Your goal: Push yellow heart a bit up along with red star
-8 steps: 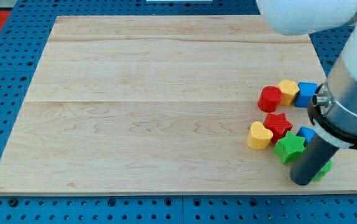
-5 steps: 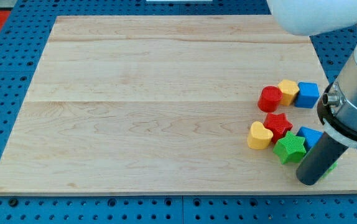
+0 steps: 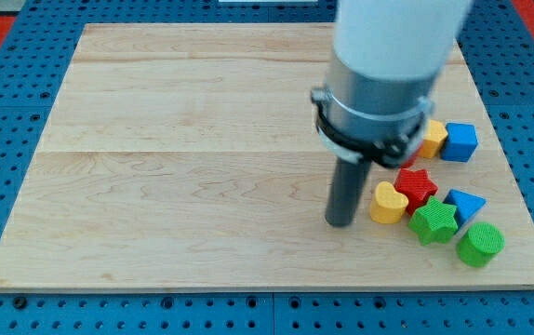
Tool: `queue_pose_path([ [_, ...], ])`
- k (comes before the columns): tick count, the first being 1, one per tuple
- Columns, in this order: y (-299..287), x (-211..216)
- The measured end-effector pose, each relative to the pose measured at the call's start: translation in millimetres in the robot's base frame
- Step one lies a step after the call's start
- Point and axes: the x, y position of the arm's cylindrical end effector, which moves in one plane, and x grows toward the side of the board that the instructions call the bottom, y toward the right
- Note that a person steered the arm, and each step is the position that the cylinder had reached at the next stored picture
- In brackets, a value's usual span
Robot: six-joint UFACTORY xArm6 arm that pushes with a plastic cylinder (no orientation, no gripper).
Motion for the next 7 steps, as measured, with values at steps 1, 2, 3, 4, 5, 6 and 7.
queue_pose_path([
  [1, -4, -12],
  [2, 12, -7],
  [3, 25, 11],
  [4, 39, 39],
  [5, 43, 39],
  [6, 43, 39],
  [7, 43, 14],
])
